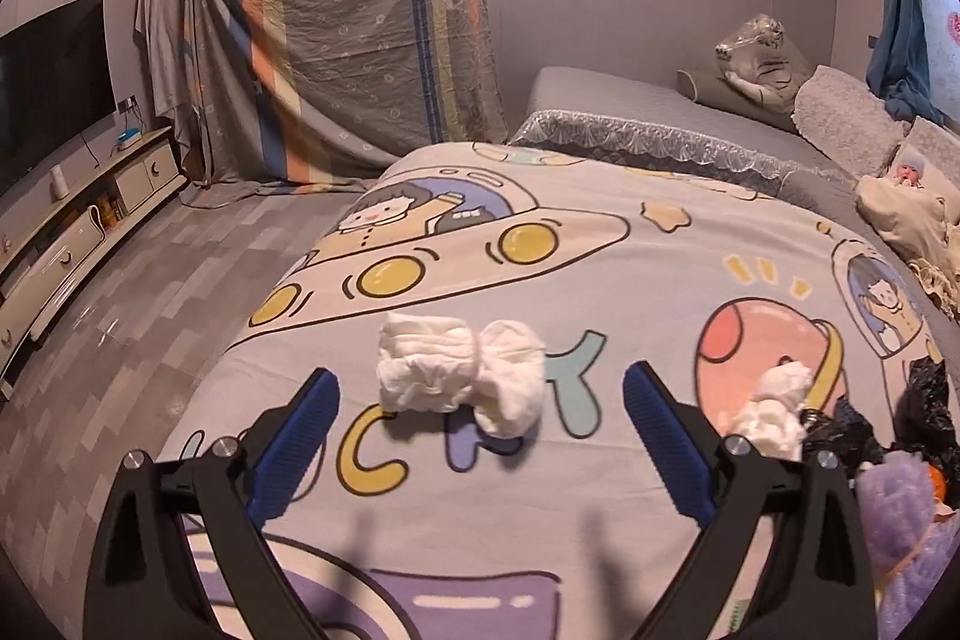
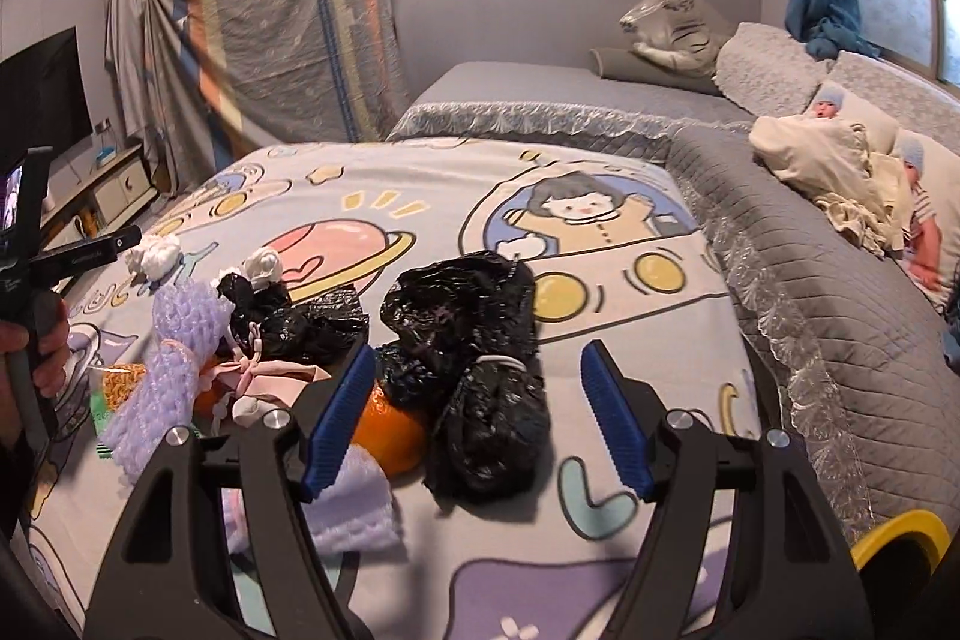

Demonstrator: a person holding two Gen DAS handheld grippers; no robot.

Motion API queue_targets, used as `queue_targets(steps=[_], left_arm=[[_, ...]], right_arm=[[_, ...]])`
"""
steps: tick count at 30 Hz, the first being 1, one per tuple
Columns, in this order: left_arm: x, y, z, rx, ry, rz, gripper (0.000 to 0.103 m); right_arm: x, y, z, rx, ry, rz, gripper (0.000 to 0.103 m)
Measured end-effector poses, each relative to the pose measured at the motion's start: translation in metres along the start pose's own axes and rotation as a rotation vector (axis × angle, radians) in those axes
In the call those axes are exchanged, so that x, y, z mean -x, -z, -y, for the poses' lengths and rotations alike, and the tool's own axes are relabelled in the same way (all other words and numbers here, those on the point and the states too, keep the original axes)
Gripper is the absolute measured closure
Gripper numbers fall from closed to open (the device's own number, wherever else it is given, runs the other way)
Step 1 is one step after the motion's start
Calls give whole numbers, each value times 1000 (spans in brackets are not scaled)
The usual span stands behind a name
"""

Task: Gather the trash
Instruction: 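Grasp the white tissues with the left gripper while the right gripper grasps the black bag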

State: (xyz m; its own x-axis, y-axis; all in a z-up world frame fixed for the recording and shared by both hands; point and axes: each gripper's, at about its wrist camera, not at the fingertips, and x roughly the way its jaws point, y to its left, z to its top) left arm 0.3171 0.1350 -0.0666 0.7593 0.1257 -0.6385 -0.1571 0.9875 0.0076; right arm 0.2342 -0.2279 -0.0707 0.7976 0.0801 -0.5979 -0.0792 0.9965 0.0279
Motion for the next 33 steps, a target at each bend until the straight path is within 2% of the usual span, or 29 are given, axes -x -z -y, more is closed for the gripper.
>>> queue_targets(steps=[9,13,22,26,28,30,32,33], left_arm=[[-33,-4,-22,6,-8,-61,11],[-47,-3,-25,9,29,-106,11],[-65,-8,-22,-15,78,-130,13],[-74,-9,-8,-71,93,-158,31],[-75,-9,0,-96,87,-155,36],[-74,-9,9,-131,74,-144,46],[-74,-10,13,-148,52,-130,52],[-73,-11,15,-153,43,-123,55]], right_arm=[[-30,-6,-3,18,-13,-67,34],[-44,-9,-5,12,-25,-101,34],[-65,-10,-9,18,-26,-148,34],[-72,-9,-9,14,-24,-165,34],[-74,-8,-9,12,-26,-170,34],[-76,-7,-9,13,-25,-175,34],[-78,-7,-10,13,-26,-180,38],[-79,-7,-9,12,-24,-180,44]])
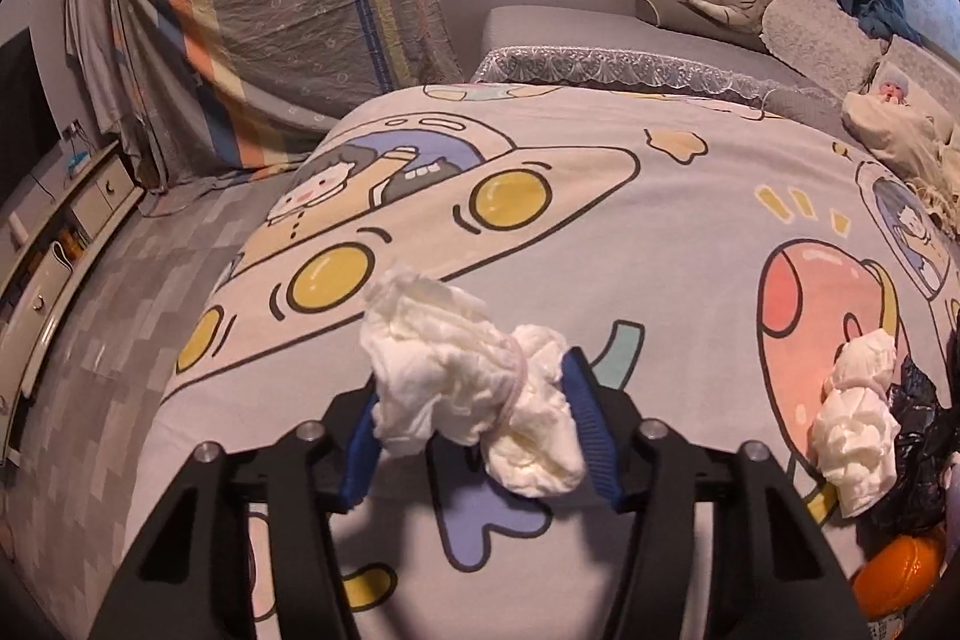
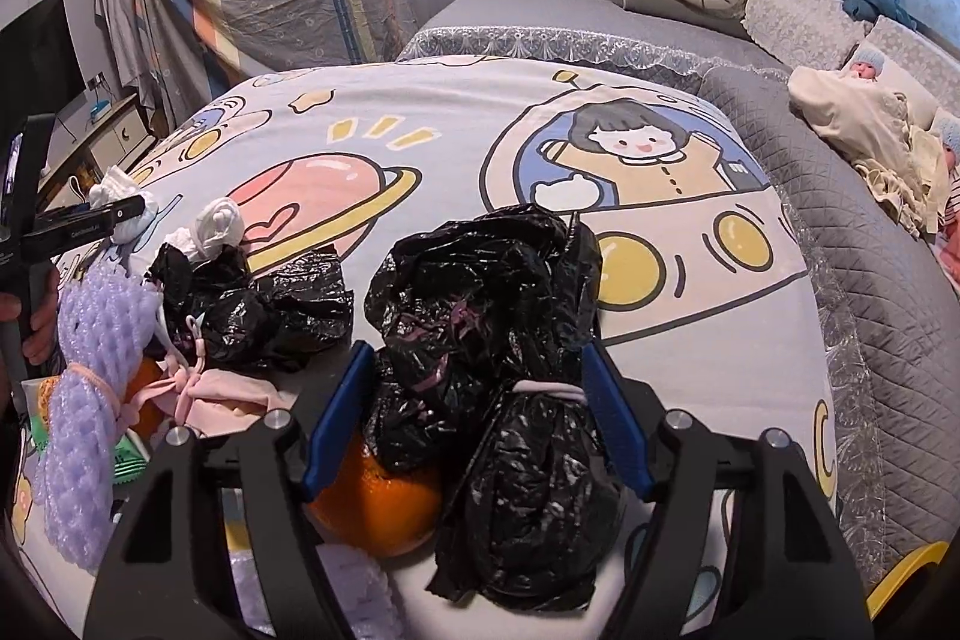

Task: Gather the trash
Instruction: 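Grasp the white tissues with the left gripper while the right gripper grasps the black bag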

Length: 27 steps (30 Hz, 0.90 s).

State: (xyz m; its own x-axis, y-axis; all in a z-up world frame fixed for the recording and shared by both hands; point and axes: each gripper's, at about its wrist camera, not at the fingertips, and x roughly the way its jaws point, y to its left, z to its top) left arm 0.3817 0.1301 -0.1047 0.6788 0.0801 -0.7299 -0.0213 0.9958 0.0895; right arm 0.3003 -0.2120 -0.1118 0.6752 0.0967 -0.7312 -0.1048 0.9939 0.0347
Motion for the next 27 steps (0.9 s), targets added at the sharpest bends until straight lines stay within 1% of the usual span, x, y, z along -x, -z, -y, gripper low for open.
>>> queue_targets(steps=[1,2,4,5,7,10,15,19,27], left_arm=[[1,0,1,-1,-7,5,57],[2,-1,1,1,-10,8,59],[5,-2,0,8,-11,12,60],[6,-2,0,11,-10,14,61],[8,-1,-1,15,-10,16,61],[13,-2,-4,28,-10,21,62],[26,-5,-11,55,-4,40,62],[39,-3,-13,55,-6,58,62],[67,6,-14,78,27,96,62]], right_arm=[[-1,0,0,-1,6,-3,51],[-2,-1,1,-1,11,-5,54],[-3,-1,1,6,16,-11,64],[-4,-1,2,10,21,-15,66],[-4,-1,4,6,31,-18,75],[1,-1,12,-30,21,-2,82],[19,-5,18,-57,17,46,86],[42,-8,18,-54,23,100,86],[78,-2,18,-62,-4,138,86]])
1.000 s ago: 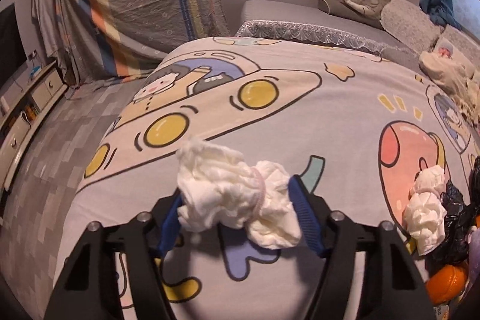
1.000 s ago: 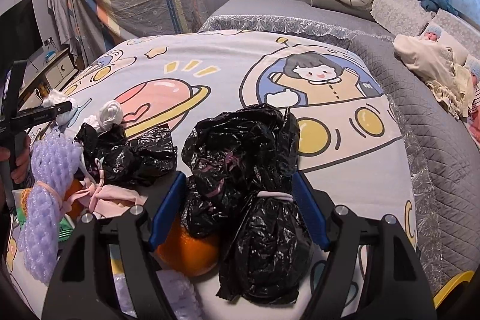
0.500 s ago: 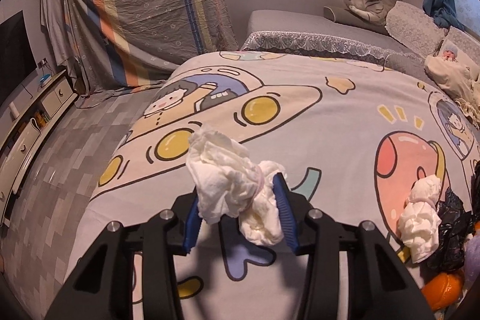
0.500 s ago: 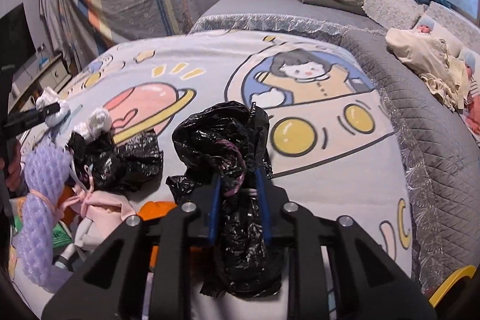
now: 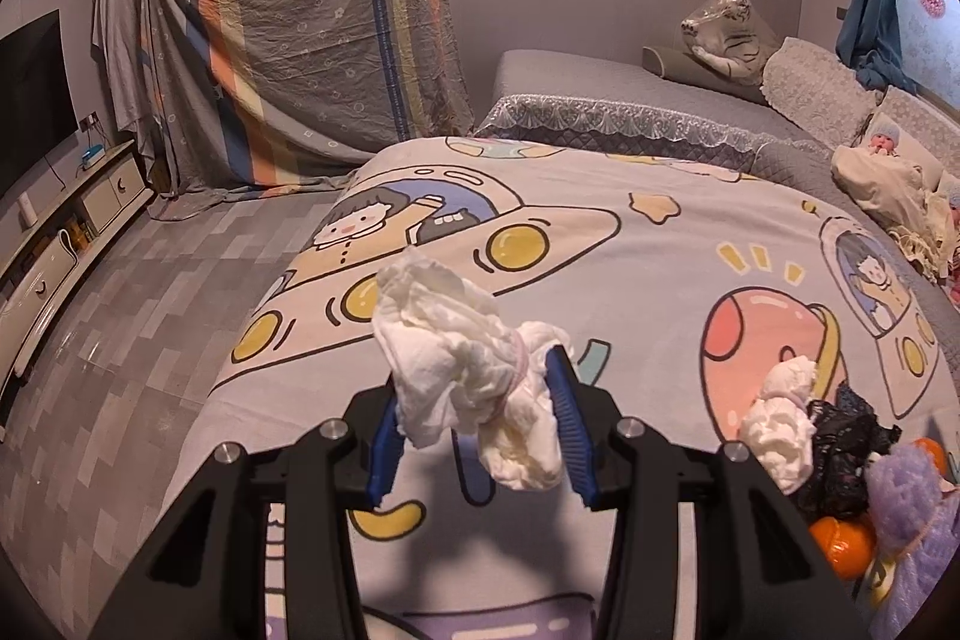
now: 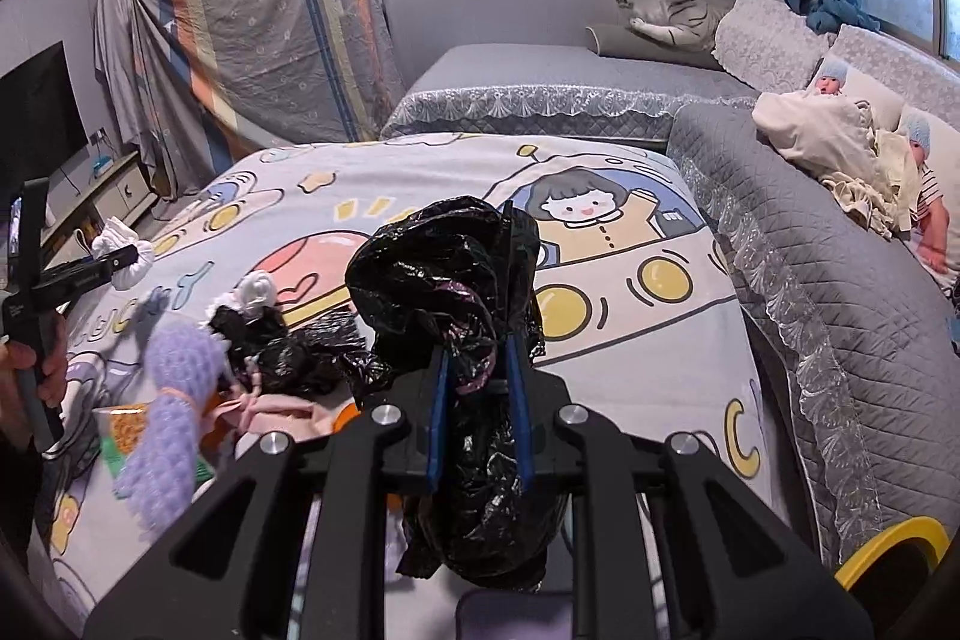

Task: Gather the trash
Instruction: 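Carry the white tissues and black bag with both grippers over the yellow bin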

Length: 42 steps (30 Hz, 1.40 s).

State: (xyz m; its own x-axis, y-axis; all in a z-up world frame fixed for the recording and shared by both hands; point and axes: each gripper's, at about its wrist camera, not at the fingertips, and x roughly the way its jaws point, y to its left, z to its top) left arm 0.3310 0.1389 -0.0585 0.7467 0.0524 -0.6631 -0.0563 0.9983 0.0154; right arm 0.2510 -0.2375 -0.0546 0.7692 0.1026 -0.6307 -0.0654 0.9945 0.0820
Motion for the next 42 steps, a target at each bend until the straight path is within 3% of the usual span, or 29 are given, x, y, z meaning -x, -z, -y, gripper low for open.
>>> queue_targets(steps=[21,42], left_arm=[[93,27,69,-66,176,81,62],[159,48,182,-239,386,140,61]], right_arm=[[67,26,8,-40,-29,54,86],[126,46,59,-115,49,118,86]])
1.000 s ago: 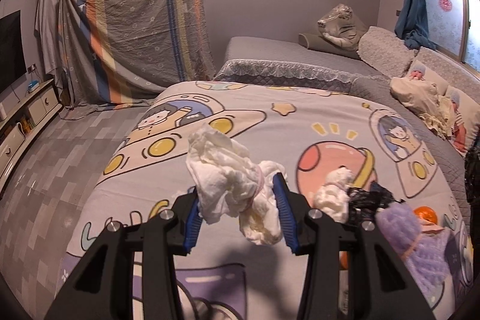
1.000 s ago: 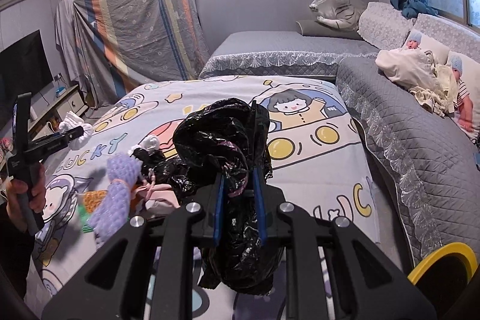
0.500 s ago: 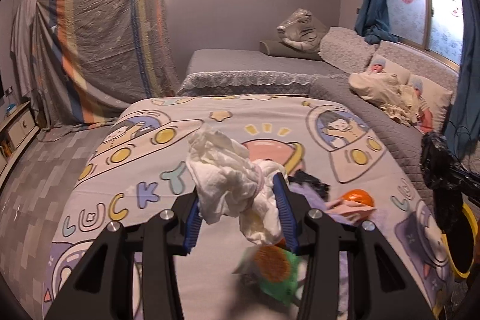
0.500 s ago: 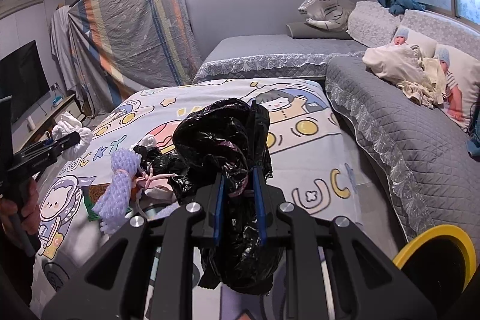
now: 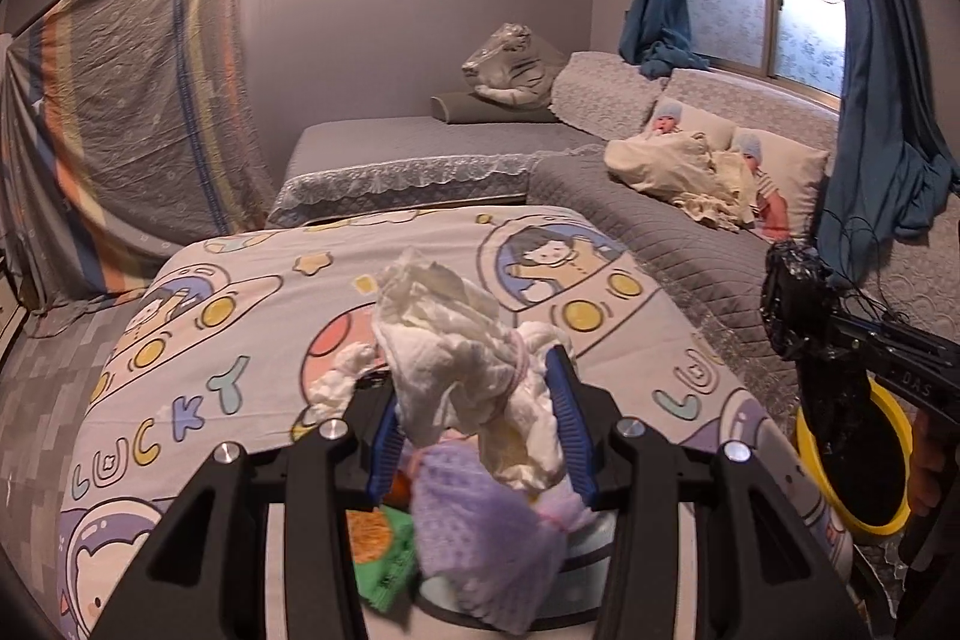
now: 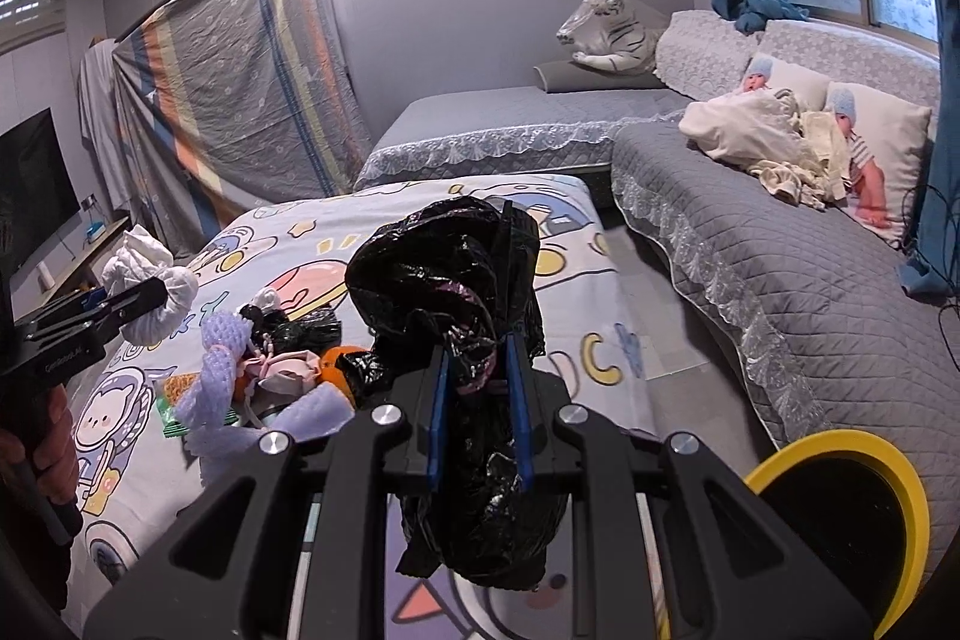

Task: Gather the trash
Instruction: 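Carry the white tissues and black bag with both grippers over the yellow bin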

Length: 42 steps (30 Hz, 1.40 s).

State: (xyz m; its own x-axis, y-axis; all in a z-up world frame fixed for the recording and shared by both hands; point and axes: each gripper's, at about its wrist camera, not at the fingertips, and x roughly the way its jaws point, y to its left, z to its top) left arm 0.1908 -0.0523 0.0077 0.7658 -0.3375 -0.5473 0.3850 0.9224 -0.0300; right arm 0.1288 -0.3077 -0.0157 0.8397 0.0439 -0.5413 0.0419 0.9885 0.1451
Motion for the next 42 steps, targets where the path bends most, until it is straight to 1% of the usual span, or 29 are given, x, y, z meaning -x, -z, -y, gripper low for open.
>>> queue_targets(steps=[8,21,34,42], left_arm=[[-3,-5,41,-47,79,-1,61],[-3,-8,98,-125,169,4,61],[-1,-8,158,-212,282,0,61],[-1,-4,196,-265,354,-15,61]], right_arm=[[18,3,24,-29,45,22,86],[42,12,57,-74,114,51,86],[80,29,104,-144,229,85,86],[97,41,131,-184,293,88,86]])
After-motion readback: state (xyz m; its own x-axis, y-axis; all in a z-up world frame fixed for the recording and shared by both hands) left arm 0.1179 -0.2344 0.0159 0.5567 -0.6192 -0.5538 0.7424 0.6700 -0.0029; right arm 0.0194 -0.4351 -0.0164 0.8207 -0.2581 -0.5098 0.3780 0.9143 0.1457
